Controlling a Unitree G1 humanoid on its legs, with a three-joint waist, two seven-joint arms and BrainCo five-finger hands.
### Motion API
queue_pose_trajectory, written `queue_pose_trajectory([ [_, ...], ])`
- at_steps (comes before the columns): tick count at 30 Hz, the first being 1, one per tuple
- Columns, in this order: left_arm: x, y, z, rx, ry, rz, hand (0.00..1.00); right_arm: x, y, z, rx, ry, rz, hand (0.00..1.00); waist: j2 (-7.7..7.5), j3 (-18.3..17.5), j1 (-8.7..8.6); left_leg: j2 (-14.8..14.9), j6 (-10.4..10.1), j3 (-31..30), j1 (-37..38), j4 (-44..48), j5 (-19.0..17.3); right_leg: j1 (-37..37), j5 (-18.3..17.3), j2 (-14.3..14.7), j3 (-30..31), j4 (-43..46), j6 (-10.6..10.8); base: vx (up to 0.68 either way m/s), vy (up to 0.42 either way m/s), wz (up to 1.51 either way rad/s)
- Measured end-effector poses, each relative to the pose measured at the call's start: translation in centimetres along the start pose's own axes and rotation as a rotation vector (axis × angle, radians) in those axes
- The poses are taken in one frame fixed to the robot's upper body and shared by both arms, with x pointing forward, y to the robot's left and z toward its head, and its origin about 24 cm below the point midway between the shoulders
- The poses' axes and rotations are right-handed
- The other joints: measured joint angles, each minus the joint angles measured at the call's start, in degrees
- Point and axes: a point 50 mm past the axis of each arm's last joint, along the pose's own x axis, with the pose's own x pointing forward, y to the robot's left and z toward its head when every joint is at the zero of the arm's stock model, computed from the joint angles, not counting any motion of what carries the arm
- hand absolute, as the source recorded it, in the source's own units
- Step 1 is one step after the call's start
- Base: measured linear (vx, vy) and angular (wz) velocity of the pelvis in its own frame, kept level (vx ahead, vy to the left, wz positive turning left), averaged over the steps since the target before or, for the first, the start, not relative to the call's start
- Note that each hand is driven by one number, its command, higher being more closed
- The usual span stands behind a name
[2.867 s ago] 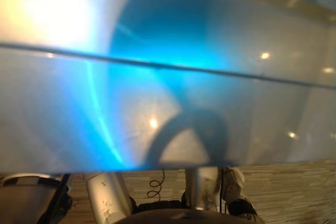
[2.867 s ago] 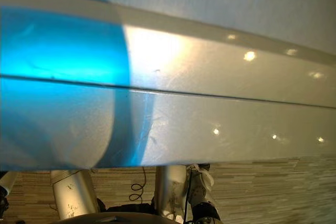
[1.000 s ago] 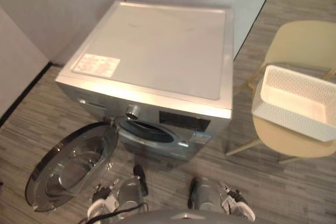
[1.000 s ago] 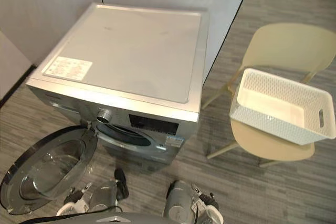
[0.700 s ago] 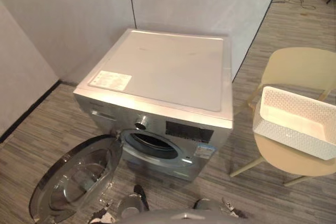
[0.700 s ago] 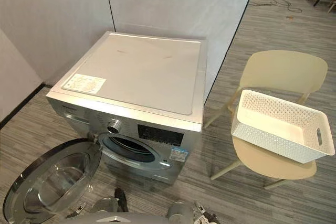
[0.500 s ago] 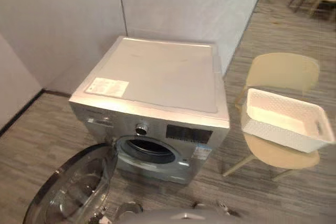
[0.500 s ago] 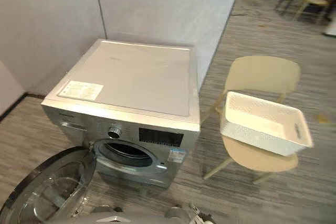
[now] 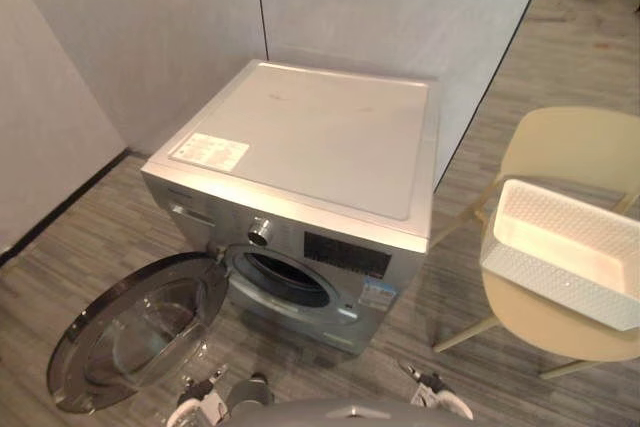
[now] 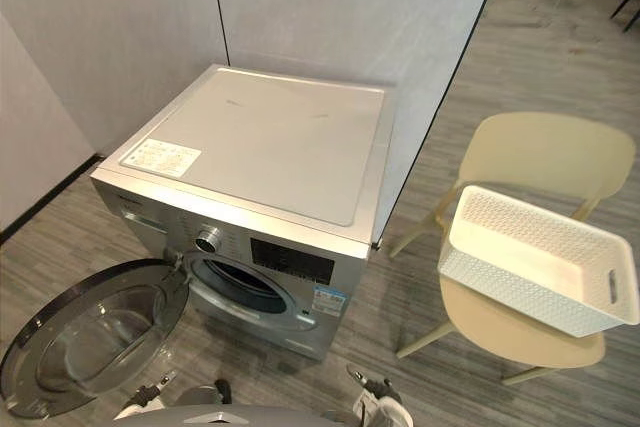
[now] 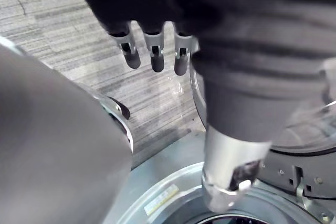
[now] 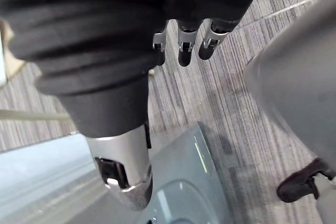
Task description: Pick up the laundry basket with both hands and put the clothes into the washing machine.
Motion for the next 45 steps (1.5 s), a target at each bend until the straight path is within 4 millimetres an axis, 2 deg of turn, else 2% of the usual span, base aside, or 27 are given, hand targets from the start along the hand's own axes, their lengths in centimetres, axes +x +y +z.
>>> queue_pose_trajectory([
  [2,0.0,0.0,-0.1,-0.001,0.001,-0.002,0.0,0.1,0.3,0.3,-0.032,-0.007,0.006,0.0,0.12,0.1,0.08,0.0,0.5,-1.8,0.4,-4.3,5.0,0.8,0.1,0.5,-2.6,-1.5,-0.2,-0.16,-0.186,0.75],
  [3,0.0,0.1,0.1,0.0,-0.005,0.001,0.0,0.2,0.4,0.5,-0.024,-0.007,0.003,0.0,0.06,0.3,-0.02,-0.2,0.8,-2.1,0.3,-6.6,8.7,1.0,0.4,0.5,-5.0,-2.0,-2.3,-0.2,-0.14,0.76],
  [4,0.1,0.2,0.3,-0.003,-0.012,0.003,0.0,0.2,0.4,0.6,-0.011,-0.003,0.0,0.0,-0.2,0.5,-0.01,-0.4,1.4,-1.4,-0.1,-6.1,8.4,1.1,0.3,0.2,-6.1,-2.5,-3.1,-0.18,-0.083,0.45],
  [5,0.1,-0.2,0.9,-0.009,-0.029,-0.005,0.0,0.4,0.3,0.9,0.01,0.0,-0.01,0.0,-0.43,0.9,0.06,0.0,2.0,3.1,-1.8,1.3,2.4,0.9,-0.3,-0.6,-7.7,-3.3,-4.0,-0.19,-0.01,0.17],
  [6,0.2,-0.1,1.2,-0.006,-0.032,-0.002,0.0,0.5,0.5,1.5,0.033,-0.016,-0.01,0.0,-0.55,1.4,-0.3,0.3,3.6,7.2,-2.6,11.4,-4.1,0.8,-0.2,-1.5,-8.5,-2.7,-3.9,-0.18,0.026,0.11],
  [9,0.2,0.3,1.0,0.002,-0.021,0.011,0.0,0.4,-0.6,0.6,0.072,0.009,-0.043,0.0,-0.52,1.5,-1.44,1.4,4.3,9.2,-1.6,26.3,-14.7,1.0,0.7,-2.6,-9.8,-2.8,-2.6,-0.15,0.151,0.21],
  [11,0.3,0.3,1.0,0.005,-0.022,0.01,0.0,0.4,-1.1,0.4,0.089,0.015,-0.059,0.0,0.52,2.1,-1.64,1.6,3.7,9.1,-1.0,25.1,-16.7,0.9,1.2,-2.1,-10.1,-2.8,-1.5,-0.1,0.21,0.31],
  [12,0.3,0.2,1.4,0.028,-0.037,0.004,0.0,0.4,-1.1,0.2,0.098,0.028,-0.061,0.0,-0.29,2.1,-1.77,-2.8,3.9,6.9,1.5,13.9,-16.8,-0.2,1.5,-1.5,-8.2,-5.3,-2.2,-0.1,0.163,0.62],
  [13,0.4,0.4,2.8,0.06,-0.075,0.004,0.0,0.3,-0.4,-0.6,0.101,0.06,-0.046,0.0,-4.24,1.7,-2.45,-6.1,4.5,6.5,3.8,6.1,-13.1,-0.5,3.3,-2.8,-5.8,-9.2,-4.8,-0.08,0.145,0.76],
  [14,0.4,0.5,3.8,0.066,-0.111,0.004,0.0,0.2,0.2,-1.2,0.109,0.081,-0.036,0.0,-5.75,2.2,-2.89,-6.7,5.0,7.6,3.4,8.1,-14.4,-0.1,5.6,-3.7,-6.0,-11.4,-5.2,-0.01,0.055,0.56],
  [15,0.0,0.4,4.4,0.047,-0.162,0.0,0.0,0.5,0.1,-0.1,0.103,0.049,-0.037,0.0,-1.54,2.5,-2.02,-1.7,2.3,4.0,5.0,8.4,-18.2,-0.5,8.2,-0.1,-7.5,-12.6,-2.0,0.01,0.06,0.3],
  [16,-0.1,0.0,5.3,0.035,-0.195,-0.009,0.0,0.5,0.6,0.4,0.099,0.037,-0.024,0.0,-2.97,3.6,-1.77,-3.6,3.6,2.8,5.5,7.5,-16.9,-0.3,8.4,-0.7,-6.8,-12.9,-1.4,-0.02,0.078,0.19],
  [17,-0.5,0.0,6.4,0.032,-0.255,-0.022,0.0,0.5,0.9,0.2,0.081,0.045,-0.013,0.0,-3.6,3.9,-1.67,-4.8,3.0,2.3,5.6,5.6,-13.8,-0.4,9.6,-1.8,-6.9,-14.1,-2.2,-0.02,0.099,0.53],
  [19,-2.7,-1.1,9.2,0.003,-0.439,-0.101,0.0,0.4,0.5,-0.2,0.06,0.052,-0.019,0.0,-3.4,3.9,-1.76,-7.2,4.4,-0.9,5.1,2.3,-11.5,0.6,10.8,-2.7,-9.0,-16.4,-1.8,-0.04,0.074,0.83],
  [21,-6.5,-2.8,12.3,-0.084,-0.669,-0.234,0.0,0.4,0.0,-0.1,0.058,0.045,-0.031,0.0,-2.78,4.1,-1.5,-8.5,4.6,-3.8,4.4,1.4,-9.7,1.6,11.1,-3.9,-12.8,-16.1,-1.7,-0.08,0.044,0.89],
  [23,-8.3,-2.5,13.5,-0.122,-0.762,-0.259,0.0,0.4,-0.3,0.1,0.058,0.026,-0.036,0.0,-1.43,4.3,-0.78,-8.9,4.6,-4.3,4.4,0.9,-9.0,1.5,11.0,-4.5,-13.8,-14.7,-1.6,-0.13,0.035,0.4],
  [25,-9.6,-1.7,14.3,-0.149,-0.833,-0.249,0.0,0.2,-0.3,0.3,0.039,0.004,-0.028,0.0,-1.2,4.1,-0.69,-9.1,4.9,-3.8,4.6,-1.4,-8.8,1.4,11.0,-5.4,-14.8,-14.7,-1.5,-0.16,0.032,0.17],
  [26,-10.3,-0.8,14.9,-0.167,-0.876,-0.226,0.0,0.1,-0.4,0.3,0.032,-0.005,-0.025,0.0,-0.86,3.9,-0.66,-8.3,4.8,-1.0,5.3,-2.7,-8.6,1.5,11.2,-5.6,-14.8,-14.6,-1.2,-0.15,0.01,0.09],
  [27,-11.3,0.1,15.7,-0.186,-0.938,-0.191,0.0,0.0,-0.5,0.1,0.024,-0.011,-0.023,0.0,-1.37,3.9,-0.72,-7.8,4.9,1.3,5.4,-3.6,-7.8,1.2,11.5,-6.0,-14.9,-14.7,-0.7,-0.13,-0.006,0.07],
  [31,-12.7,2.2,17.6,-0.189,-1.06,-0.053,0.0,-0.2,-0.2,0.0,-0.009,-0.021,-0.006,0.0,-1.73,3.3,-0.77,-7.3,5.0,4.9,5.3,-6.2,-5.3,-1.2,12.0,-5.7,-13.9,-15.8,-1.3,-0.09,0.006,-0.16],
  [33,-13.4,2.8,19.5,-0.174,-1.13,0.003,0.0,-0.3,0.2,-0.2,-0.021,-0.017,0.007,0.0,-3.78,3.4,-0.7,-7.0,4.9,6.9,4.7,-8.8,-3.4,-3.4,13.7,-5.1,-12.6,-17.5,-1.4,-0.04,0.013,-0.3],
  [36,-14.0,2.3,21.9,-0.141,-1.197,-0.009,0.0,-0.4,0.8,-0.7,-0.02,0.001,0.024,0.0,-5.68,2.4,-0.95,-6.6,4.6,8.1,2.5,-10.2,-1.9,-6.1,15.6,-4.2,-11.3,-19.0,-1.8,0.0,-0.003,-0.3],
  [39,-13.1,1.1,25.6,-0.135,-1.203,-0.025,0.0,-0.3,1.1,-0.6,-0.02,0.009,0.033,0.0,-7.3,2.8,-1.76,-6.2,4.9,9.2,0.2,-10.3,-1.3,-8.7,19.0,-3.2,-8.6,-21.4,-1.9,0.03,0.011,-0.34],
  [41,-12.9,0.7,28.0,-0.129,-1.204,-0.03,0.0,-0.2,0.9,-0.1,-0.013,0.001,0.035,0.0,-7.44,3.5,-2.58,-6.0,5.4,9.4,-1.8,-9.7,-1.0,-10.3,20.5,-2.8,-8.1,-22.4,-2.0,-0.01,0.015,-0.19],
  [42,-13.0,0.6,28.8,-0.121,-1.21,-0.025,0.0,-0.1,0.9,0.1,-0.013,-0.002,0.036,0.0,-7.58,3.9,-2.77,-5.8,5.5,9.5,-2.4,-9.3,-1.0,-10.7,21.0,-2.7,-7.8,-22.7,-2.2,-0.02,0.013,-0.19],
  [43,-13.7,0.7,31.4,-0.106,-1.237,-0.007,0.0,0.0,1.4,0.9,-0.015,-0.018,0.048,0.0,-8.08,6.0,-3.0,-4.9,5.7,9.8,-3.7,-7.4,-1.6,-11.3,22.6,-1.9,-6.8,-23.2,-2.6,-0.05,0.01,-0.22],
  [45,-14.9,1.0,34.6,-0.099,-1.27,0.023,0.0,0.2,1.8,1.8,-0.015,-0.037,0.059,0.0,-8.77,7.3,-3.12,-3.2,5.7,9.9,-7.1,-3.5,-3.1,-13.4,24.3,-0.8,-5.8,-23.3,-3.2,-0.08,0.011,-0.24],
])
